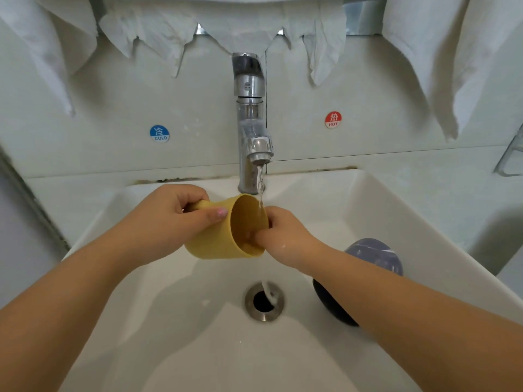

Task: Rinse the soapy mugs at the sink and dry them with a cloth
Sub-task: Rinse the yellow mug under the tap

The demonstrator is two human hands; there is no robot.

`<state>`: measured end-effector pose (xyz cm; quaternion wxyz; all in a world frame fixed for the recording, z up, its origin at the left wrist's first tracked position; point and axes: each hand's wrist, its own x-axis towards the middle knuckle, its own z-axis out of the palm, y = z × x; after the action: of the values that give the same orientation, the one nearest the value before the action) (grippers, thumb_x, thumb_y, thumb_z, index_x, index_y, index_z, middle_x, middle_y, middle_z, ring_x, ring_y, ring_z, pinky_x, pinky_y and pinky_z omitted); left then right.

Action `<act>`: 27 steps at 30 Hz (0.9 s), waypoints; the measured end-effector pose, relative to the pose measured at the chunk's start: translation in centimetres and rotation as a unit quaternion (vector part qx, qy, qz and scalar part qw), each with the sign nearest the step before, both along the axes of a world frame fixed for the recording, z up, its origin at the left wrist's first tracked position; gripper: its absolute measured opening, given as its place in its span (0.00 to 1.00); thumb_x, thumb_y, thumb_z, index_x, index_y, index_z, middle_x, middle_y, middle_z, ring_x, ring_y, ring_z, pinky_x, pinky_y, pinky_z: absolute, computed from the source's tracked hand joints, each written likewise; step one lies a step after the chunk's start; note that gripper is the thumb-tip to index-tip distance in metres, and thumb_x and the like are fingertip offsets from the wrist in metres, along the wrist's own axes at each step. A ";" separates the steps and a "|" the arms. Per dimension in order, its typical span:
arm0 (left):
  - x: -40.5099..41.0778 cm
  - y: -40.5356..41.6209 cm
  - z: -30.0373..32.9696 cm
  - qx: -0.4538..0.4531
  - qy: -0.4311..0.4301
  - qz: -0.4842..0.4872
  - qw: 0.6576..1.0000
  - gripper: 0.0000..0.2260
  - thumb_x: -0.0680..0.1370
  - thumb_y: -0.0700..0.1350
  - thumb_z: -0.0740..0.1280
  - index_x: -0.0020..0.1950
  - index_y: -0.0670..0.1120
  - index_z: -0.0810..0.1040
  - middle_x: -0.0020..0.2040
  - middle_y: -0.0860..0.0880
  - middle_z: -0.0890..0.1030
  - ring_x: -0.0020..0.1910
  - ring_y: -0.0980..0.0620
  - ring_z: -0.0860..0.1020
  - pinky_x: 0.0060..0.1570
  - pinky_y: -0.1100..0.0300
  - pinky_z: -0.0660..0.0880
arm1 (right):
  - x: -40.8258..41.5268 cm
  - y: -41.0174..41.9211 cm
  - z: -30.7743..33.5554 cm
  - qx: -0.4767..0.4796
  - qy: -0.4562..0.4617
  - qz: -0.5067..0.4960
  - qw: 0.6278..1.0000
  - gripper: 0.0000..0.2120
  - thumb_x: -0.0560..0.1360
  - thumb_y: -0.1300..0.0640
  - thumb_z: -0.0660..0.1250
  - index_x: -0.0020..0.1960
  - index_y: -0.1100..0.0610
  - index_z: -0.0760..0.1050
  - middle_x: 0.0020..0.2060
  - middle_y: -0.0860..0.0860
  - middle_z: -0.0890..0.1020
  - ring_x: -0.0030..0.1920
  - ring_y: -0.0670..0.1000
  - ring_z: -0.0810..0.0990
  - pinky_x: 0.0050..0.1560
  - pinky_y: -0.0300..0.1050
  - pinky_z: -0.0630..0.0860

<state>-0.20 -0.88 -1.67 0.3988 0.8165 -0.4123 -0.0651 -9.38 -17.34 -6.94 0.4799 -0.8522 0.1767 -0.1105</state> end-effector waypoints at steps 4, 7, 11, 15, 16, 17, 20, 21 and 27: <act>0.0 -0.1 -0.2 0.016 0.008 -0.011 1.000 0.19 0.74 0.54 0.70 0.33 0.41 0.73 0.29 0.52 0.68 0.29 0.57 0.67 0.35 0.60 0.64 | -0.2 0.2 -0.3 -0.049 0.054 -0.011 0.997 0.15 0.76 0.57 0.64 0.32 0.59 0.68 0.28 0.52 0.70 0.31 0.51 0.68 0.33 0.43 0.63; -0.4 -0.4 -0.2 0.031 0.013 -0.026 0.999 0.19 0.74 0.53 0.69 0.32 0.41 0.71 0.28 0.53 0.67 0.27 0.59 0.65 0.30 0.67 0.63 | -0.4 -0.1 0.3 -0.202 0.087 -0.040 0.975 0.21 0.81 0.47 0.55 0.32 0.54 0.64 0.28 0.50 0.71 0.33 0.53 0.71 0.34 0.45 0.65; -0.1 -0.2 -0.3 0.017 0.014 -0.011 1.000 0.19 0.74 0.52 0.69 0.35 0.38 0.73 0.29 0.51 0.67 0.28 0.58 0.66 0.33 0.63 0.64 | -0.3 -0.4 0.6 -0.146 0.065 0.023 0.987 0.12 0.79 0.59 0.58 0.37 0.58 0.68 0.31 0.51 0.71 0.34 0.52 0.71 0.35 0.45 0.68; 0.2 0.0 -0.2 -0.001 0.013 -0.003 1.000 0.17 0.75 0.51 0.70 0.33 0.40 0.73 0.28 0.52 0.67 0.27 0.58 0.65 0.32 0.62 0.63 | -0.4 -0.4 0.7 -0.029 0.035 0.029 0.999 0.05 0.73 0.65 0.63 0.41 0.67 0.74 0.31 0.54 0.70 0.29 0.49 0.67 0.28 0.40 0.64; 0.1 -0.1 -0.2 -0.002 0.008 -0.004 1.000 0.17 0.75 0.51 0.70 0.34 0.39 0.73 0.28 0.52 0.67 0.27 0.58 0.65 0.31 0.64 0.63 | -0.3 -0.4 0.6 -0.036 0.028 0.010 0.999 0.08 0.75 0.63 0.63 0.39 0.66 0.73 0.30 0.53 0.70 0.29 0.50 0.67 0.29 0.40 0.64; 0.0 -0.1 -0.1 -0.007 0.004 -0.005 1.000 0.17 0.75 0.51 0.70 0.35 0.39 0.73 0.28 0.52 0.67 0.27 0.58 0.65 0.29 0.66 0.63 | -0.3 -0.3 0.6 -0.060 0.023 -0.014 0.998 0.14 0.77 0.59 0.62 0.34 0.62 0.70 0.29 0.52 0.70 0.29 0.50 0.67 0.31 0.42 0.64; -0.3 -0.3 -0.1 -0.025 -0.003 -0.007 1.000 0.16 0.75 0.49 0.70 0.33 0.41 0.72 0.26 0.54 0.66 0.26 0.58 0.64 0.26 0.69 0.62 | -0.3 -0.1 0.6 -0.126 0.007 -0.059 0.990 0.20 0.82 0.48 0.55 0.33 0.53 0.66 0.29 0.48 0.71 0.33 0.51 0.71 0.36 0.47 0.68; -0.4 -0.3 -0.1 -0.027 -0.007 -0.008 1.000 0.16 0.75 0.49 0.70 0.32 0.42 0.72 0.25 0.55 0.65 0.26 0.58 0.64 0.26 0.69 0.62 | -0.3 -0.1 0.6 -0.107 0.003 -0.053 0.993 0.19 0.82 0.49 0.55 0.34 0.54 0.67 0.29 0.48 0.71 0.34 0.51 0.71 0.37 0.47 0.68; -0.5 -0.3 -0.1 -0.053 -0.023 0.004 0.998 0.19 0.77 0.49 0.68 0.34 0.37 0.69 0.25 0.56 0.64 0.24 0.58 0.64 0.25 0.70 0.61 | -0.6 1.5 0.7 0.254 0.082 -0.034 0.963 0.06 0.77 0.62 0.61 0.41 0.57 0.68 0.29 0.52 0.68 0.25 0.47 0.64 0.24 0.37 0.60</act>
<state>-0.69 -1.18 -1.73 0.4326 0.7968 -0.4212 -0.0227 -10.01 -15.89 -6.24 0.6603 -0.7021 0.2663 -0.0076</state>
